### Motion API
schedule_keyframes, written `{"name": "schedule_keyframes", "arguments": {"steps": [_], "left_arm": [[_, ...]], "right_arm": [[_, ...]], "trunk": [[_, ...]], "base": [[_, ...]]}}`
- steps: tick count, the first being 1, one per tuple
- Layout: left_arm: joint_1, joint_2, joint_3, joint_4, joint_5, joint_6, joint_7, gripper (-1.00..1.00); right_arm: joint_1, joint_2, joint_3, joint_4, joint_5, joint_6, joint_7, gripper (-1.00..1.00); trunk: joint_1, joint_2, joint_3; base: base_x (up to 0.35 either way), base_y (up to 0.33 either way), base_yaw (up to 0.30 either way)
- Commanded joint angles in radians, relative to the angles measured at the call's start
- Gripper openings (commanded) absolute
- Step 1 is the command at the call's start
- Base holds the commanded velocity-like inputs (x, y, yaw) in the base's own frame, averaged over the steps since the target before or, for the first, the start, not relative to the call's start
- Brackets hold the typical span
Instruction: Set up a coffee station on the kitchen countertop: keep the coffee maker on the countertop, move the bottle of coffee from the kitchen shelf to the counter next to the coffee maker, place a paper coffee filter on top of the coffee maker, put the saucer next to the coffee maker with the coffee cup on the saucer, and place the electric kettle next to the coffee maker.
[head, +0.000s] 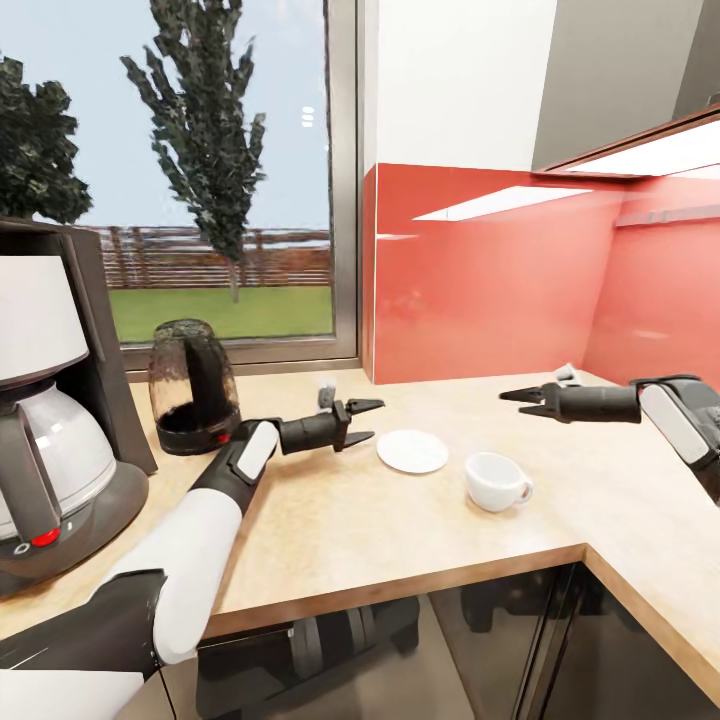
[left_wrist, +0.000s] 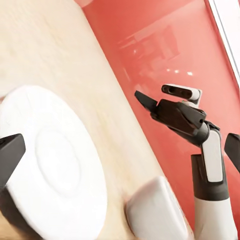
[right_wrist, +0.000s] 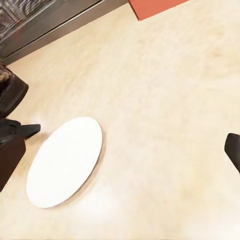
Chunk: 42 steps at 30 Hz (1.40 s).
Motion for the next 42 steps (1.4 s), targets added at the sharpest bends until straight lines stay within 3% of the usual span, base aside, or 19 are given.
{"name": "schedule_keyframes", "arguments": {"steps": [1, 10, 11, 12, 18, 19, 23, 25, 42], "left_arm": [[-0.001, -0.001, 0.006, 0.007, -0.007, 0.004, -0.005, 1.0], [-0.001, -0.001, 0.007, 0.02, -0.007, 0.004, -0.005, 1.0], [-0.001, -0.001, 0.008, 0.02, -0.007, 0.004, -0.005, 1.0], [0.0, -0.001, 0.008, 0.021, -0.007, 0.003, -0.005, 1.0], [-0.001, -0.001, 0.008, 0.021, -0.007, 0.003, -0.005, 1.0], [-0.001, -0.001, 0.008, 0.021, -0.007, 0.004, -0.005, 1.0], [-0.001, -0.001, 0.008, 0.021, -0.007, 0.004, -0.005, 1.0], [0.0, -0.001, 0.008, 0.021, -0.007, 0.004, -0.005, 1.0], [0.0, -0.001, 0.007, 0.003, -0.005, 0.007, -0.005, 1.0]], "right_arm": [[-0.002, 0.004, 0.002, 0.007, 0.0, 0.001, 0.01, 1.0], [-0.008, 0.035, 0.001, 0.042, -0.026, 0.003, 0.019, 1.0], [-0.019, 0.05, 0.001, 0.062, -0.029, 0.003, 0.019, 1.0], [-0.051, 0.081, 0.001, 0.133, -0.035, 0.004, 0.02, 1.0], [-0.077, 0.125, 0.001, 0.181, -0.038, 0.005, 0.02, 1.0], [-0.104, 0.142, 0.001, 0.252, -0.041, 0.004, 0.02, 1.0], [-0.128, 0.158, 0.001, 0.312, -0.044, 0.004, 0.02, 1.0], [-0.135, 0.179, 0.001, 0.342, -0.044, 0.005, 0.02, 1.0], [-0.138, 0.211, 0.001, 0.404, -0.079, 0.005, 0.02, 1.0]], "trunk": [[0.0, -0.001, -0.001], [0.0, -0.001, -0.001], [0.0, -0.001, -0.001], [0.0, -0.001, -0.001], [0.0, -0.001, -0.001], [0.0, -0.001, -0.001], [0.0, -0.001, -0.001], [0.0, -0.001, -0.001], [0.0, -0.001, -0.001]], "base": [[0.0, 0.0, 0.0], [0.0, 0.0, 0.0], [0.0, 0.0, 0.0], [0.0, 0.0, 0.0], [0.0, 0.0, 0.0], [0.0, 0.0, 0.0], [0.0, 0.0, 0.0], [0.0, 0.0, 0.0], [0.0, 0.0, 0.0]]}}
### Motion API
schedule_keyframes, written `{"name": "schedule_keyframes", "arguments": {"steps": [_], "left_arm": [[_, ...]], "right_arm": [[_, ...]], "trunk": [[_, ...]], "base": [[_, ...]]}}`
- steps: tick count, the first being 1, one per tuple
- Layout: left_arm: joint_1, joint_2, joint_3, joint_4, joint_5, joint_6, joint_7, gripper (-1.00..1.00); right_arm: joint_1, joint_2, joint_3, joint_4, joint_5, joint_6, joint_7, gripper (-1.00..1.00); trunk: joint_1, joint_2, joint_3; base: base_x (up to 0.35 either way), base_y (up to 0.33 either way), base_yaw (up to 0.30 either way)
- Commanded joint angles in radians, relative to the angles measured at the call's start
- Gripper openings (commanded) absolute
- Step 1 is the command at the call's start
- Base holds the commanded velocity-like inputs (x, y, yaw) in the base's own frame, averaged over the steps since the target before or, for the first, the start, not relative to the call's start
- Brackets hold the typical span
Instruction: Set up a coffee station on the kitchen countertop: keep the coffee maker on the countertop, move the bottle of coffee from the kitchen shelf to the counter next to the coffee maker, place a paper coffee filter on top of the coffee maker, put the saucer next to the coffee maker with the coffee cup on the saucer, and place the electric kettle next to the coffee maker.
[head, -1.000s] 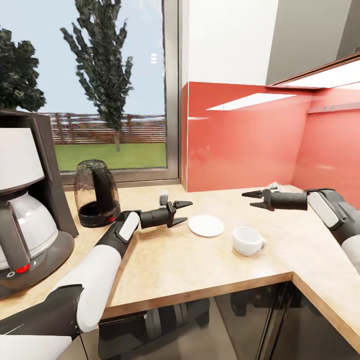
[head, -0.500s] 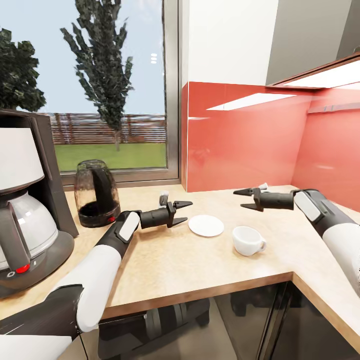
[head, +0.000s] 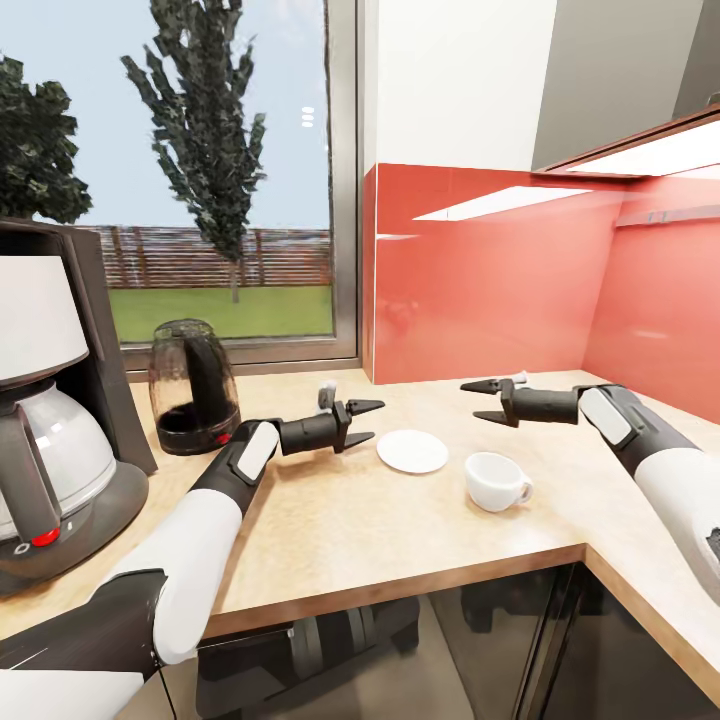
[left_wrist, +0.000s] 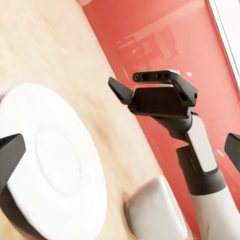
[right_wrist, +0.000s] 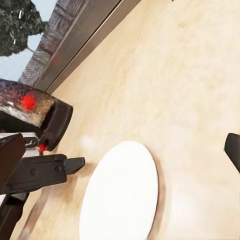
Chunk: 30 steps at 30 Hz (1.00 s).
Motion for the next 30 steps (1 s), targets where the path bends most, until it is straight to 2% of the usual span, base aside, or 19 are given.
{"name": "schedule_keyframes", "arguments": {"steps": [1, 4, 12, 29, 30], "left_arm": [[-0.001, -0.001, 0.006, 0.0, -0.007, 0.004, -0.005, 1.0], [-0.001, -0.001, 0.003, -0.002, -0.007, 0.004, -0.005, 1.0], [-0.001, -0.001, 0.004, -0.003, -0.007, 0.004, -0.005, 1.0], [-0.001, -0.001, 0.007, -0.003, -0.007, 0.004, -0.005, 1.0], [-0.001, -0.001, 0.008, -0.003, -0.007, 0.004, -0.005, 1.0]], "right_arm": [[-0.001, -0.001, 0.005, 0.0, 0.002, 0.0, 0.006, 1.0], [-0.001, 0.001, 0.005, 0.001, 0.002, 0.0, 0.007, 1.0], [-0.001, 0.044, 0.006, 0.052, 0.001, 0.0, 0.006, 1.0], [-0.001, 0.075, 0.005, 0.066, 0.0, 0.0, 0.027, 1.0], [-0.001, 0.084, 0.005, 0.069, 0.0, 0.001, 0.029, 1.0]], "trunk": [[0.0, -0.001, -0.001], [0.0, -0.001, -0.001], [0.0, -0.001, -0.001], [0.0, -0.001, -0.001], [0.0, -0.001, -0.001]], "base": [[0.0, 0.0, 0.0], [0.0, 0.0, 0.0], [0.0, 0.0, 0.0], [0.0, 0.0, 0.0], [0.0, 0.0, 0.0]]}}
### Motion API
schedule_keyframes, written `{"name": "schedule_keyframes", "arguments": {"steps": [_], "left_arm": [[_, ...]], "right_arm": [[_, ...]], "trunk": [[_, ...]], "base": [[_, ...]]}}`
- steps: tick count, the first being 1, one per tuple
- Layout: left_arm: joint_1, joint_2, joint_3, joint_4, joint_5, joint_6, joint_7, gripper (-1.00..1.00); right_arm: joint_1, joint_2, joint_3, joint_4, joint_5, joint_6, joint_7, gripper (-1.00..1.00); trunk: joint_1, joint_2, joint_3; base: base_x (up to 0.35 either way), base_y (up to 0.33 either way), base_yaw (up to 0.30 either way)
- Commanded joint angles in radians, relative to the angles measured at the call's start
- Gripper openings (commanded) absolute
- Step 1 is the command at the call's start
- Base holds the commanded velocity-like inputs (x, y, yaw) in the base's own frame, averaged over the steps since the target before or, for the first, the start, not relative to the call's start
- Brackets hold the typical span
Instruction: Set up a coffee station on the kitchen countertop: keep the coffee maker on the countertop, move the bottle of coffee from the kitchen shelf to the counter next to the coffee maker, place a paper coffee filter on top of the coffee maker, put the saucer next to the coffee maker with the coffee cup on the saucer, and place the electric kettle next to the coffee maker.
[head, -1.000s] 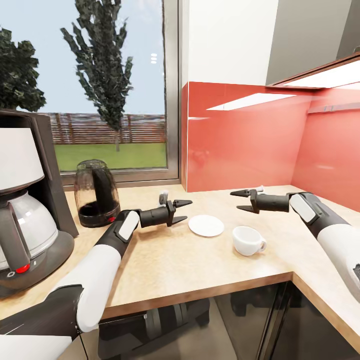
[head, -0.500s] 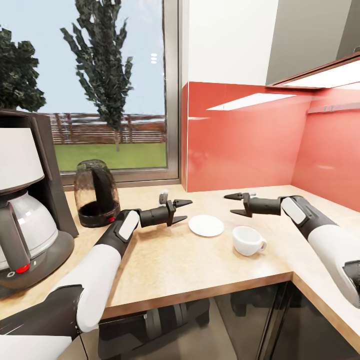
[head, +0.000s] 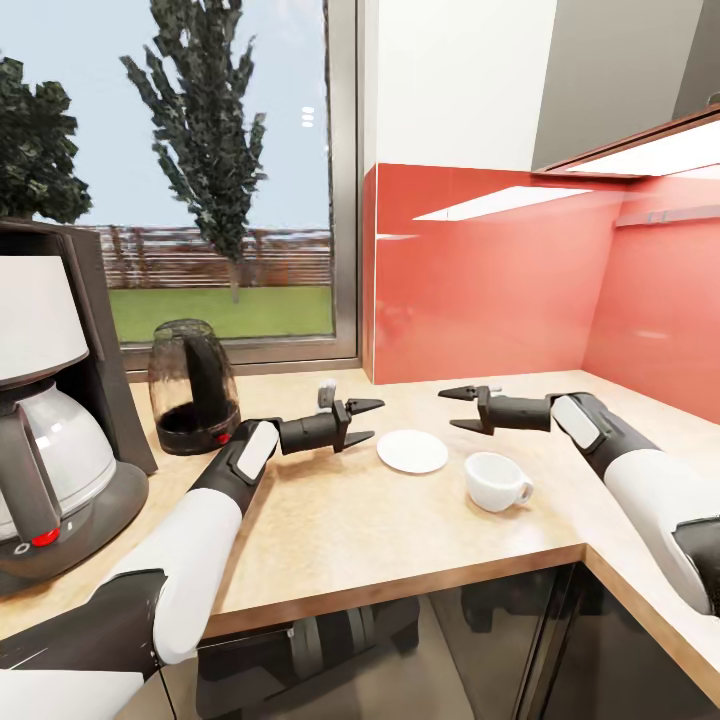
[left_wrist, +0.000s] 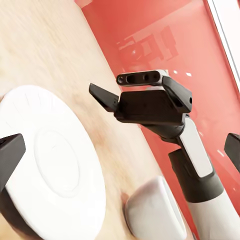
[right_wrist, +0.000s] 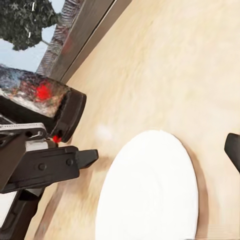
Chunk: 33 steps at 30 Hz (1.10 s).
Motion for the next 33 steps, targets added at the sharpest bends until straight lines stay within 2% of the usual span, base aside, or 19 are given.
{"name": "schedule_keyframes", "arguments": {"steps": [1, 13, 20, 33], "left_arm": [[-0.001, -0.001, 0.007, 0.0, -0.007, 0.004, -0.005, 1.0], [0.0, -0.001, 0.008, 0.002, -0.007, 0.004, -0.005, 1.0], [0.0, -0.001, 0.009, 0.002, -0.006, 0.004, -0.005, 1.0], [-0.001, -0.001, 0.01, 0.002, -0.007, 0.004, -0.005, 1.0]], "right_arm": [[-0.001, 0.0, 0.004, 0.002, 0.002, 0.001, 0.006, 1.0], [-0.001, 0.005, 0.006, 0.014, -0.001, 0.004, 0.007, 1.0], [-0.001, 0.028, 0.006, 0.039, -0.001, 0.004, 0.007, 1.0], [-0.001, 0.045, 0.006, 0.047, -0.001, 0.004, 0.007, 1.0]], "trunk": [[0.0, -0.001, -0.001], [0.0, -0.001, -0.001], [0.0, -0.001, -0.001], [0.0, -0.001, -0.001]], "base": [[0.0, 0.0, 0.0], [-0.063, 0.0, 0.0], [-0.024, 0.0, 0.0], [-0.068, 0.0, 0.0]]}}
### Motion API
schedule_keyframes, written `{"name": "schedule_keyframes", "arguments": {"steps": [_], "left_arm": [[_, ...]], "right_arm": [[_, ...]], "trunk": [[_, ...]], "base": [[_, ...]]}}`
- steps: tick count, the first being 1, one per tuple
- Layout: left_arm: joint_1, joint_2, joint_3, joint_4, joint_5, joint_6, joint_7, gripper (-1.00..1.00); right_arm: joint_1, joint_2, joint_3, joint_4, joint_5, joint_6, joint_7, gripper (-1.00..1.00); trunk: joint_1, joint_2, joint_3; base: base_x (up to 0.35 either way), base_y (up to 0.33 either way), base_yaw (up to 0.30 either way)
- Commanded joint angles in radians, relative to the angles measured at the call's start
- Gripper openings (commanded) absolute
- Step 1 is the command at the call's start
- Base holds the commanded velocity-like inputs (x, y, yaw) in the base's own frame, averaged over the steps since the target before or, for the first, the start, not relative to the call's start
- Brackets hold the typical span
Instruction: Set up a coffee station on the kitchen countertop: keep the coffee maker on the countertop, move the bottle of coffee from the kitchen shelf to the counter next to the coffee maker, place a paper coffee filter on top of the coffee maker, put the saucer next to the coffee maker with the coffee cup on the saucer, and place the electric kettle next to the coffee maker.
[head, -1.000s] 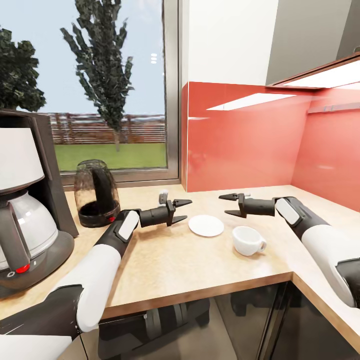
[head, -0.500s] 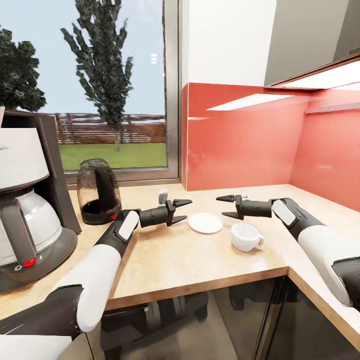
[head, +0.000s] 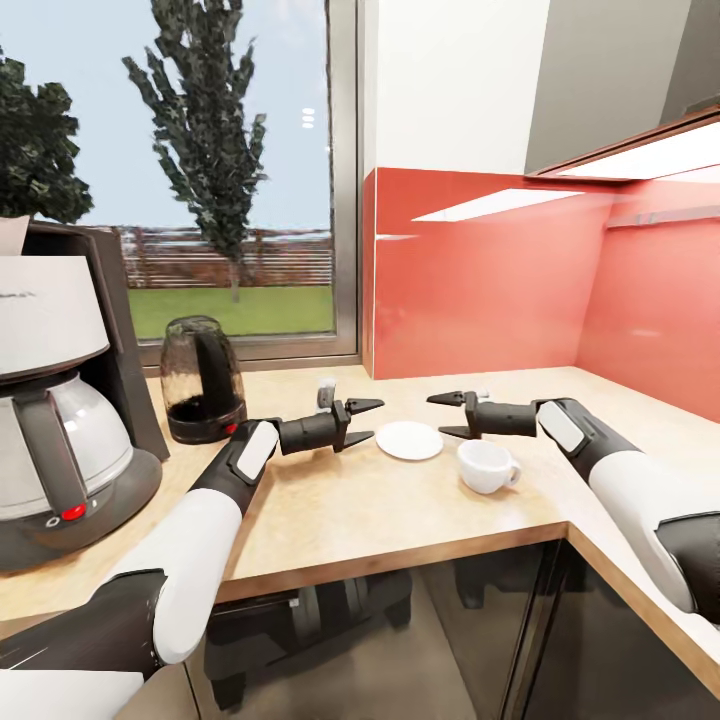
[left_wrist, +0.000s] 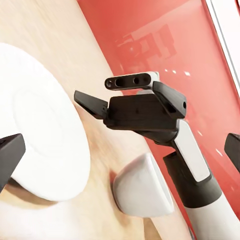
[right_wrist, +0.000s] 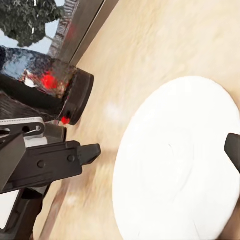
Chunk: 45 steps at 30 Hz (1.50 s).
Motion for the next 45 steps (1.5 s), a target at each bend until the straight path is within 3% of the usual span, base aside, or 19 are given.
{"name": "schedule_keyframes", "arguments": {"steps": [1, 17, 27, 33, 45], "left_arm": [[-0.001, -0.001, 0.006, 0.0, -0.007, 0.004, -0.005, 1.0], [-0.001, -0.001, 0.007, 0.002, -0.007, 0.004, -0.005, 1.0], [-0.001, -0.001, 0.007, 0.004, -0.007, 0.004, -0.005, 1.0], [-0.001, -0.001, 0.006, 0.005, -0.007, 0.004, -0.004, 1.0], [-0.001, -0.001, -0.005, 0.009, -0.008, 0.005, -0.002, 1.0]], "right_arm": [[-0.001, 0.0, 0.004, 0.0, 0.002, 0.001, 0.006, 1.0], [-0.003, 0.0, 0.004, -0.001, 0.002, 0.001, 0.002, 1.0], [-0.075, 0.007, 0.004, 0.061, 0.009, 0.01, -0.01, 1.0], [-0.08, 0.022, 0.004, 0.066, 0.009, 0.01, -0.069, 1.0], [-0.081, 0.032, 0.005, 0.115, 0.009, 0.011, -0.09, 1.0]], "trunk": [[0.0, -0.001, -0.001], [0.0, -0.001, -0.001], [0.0, -0.001, -0.001], [0.0, -0.001, -0.001], [0.0, -0.001, -0.001]], "base": [[-0.006, 0.0, 0.0], [-0.001, 0.0, 0.0], [0.0, 0.0, 0.0], [0.0, 0.0, 0.0], [0.0, 0.0, 0.0]]}}
